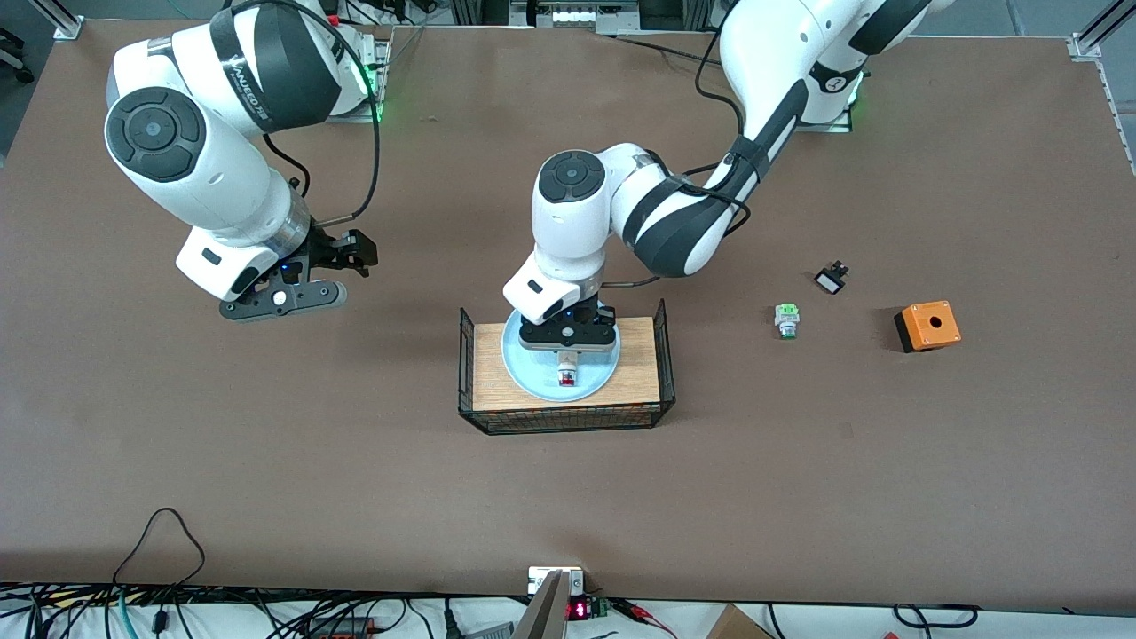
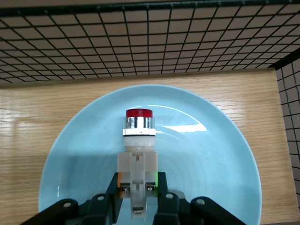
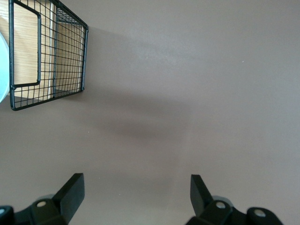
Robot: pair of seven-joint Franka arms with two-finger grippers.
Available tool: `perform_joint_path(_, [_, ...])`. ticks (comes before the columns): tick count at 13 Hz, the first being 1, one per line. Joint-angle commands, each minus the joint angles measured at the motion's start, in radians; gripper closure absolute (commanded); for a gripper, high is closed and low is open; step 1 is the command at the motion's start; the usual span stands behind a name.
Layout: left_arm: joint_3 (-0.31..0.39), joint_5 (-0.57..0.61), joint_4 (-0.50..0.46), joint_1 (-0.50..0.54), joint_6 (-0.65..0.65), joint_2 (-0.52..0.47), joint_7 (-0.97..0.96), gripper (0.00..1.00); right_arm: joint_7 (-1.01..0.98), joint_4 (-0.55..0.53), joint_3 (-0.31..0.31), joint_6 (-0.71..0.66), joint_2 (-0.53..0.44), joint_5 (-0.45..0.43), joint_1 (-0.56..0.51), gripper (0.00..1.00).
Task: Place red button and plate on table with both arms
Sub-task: 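Lower the left gripper and grasp the red-capped button, then lift the button with the left gripper while the right gripper nears the plate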
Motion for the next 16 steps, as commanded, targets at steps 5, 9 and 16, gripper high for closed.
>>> perform_joint_path(5, [-0.012,0.018,0.03,0.011,-0.266,-0.174,0.005,0.88,-0.003,-0.045,0.001,0.007,-0.028,0.012,0.027,0.0])
perform_joint_path(9, [-0.013,-0.049,0.022,0.17,-0.438,-0.229,0.147,0.89,-0.001,-0.038,0.001,0.001,-0.026,0.007,0.107,0.0])
perform_joint_path(16, [-0.012,-0.164,-0.12,0.479,-0.451,-0.234,0.591,0.88,0.068,-0.001,0.001,0.046,0.026,-0.08,0.294,0.0])
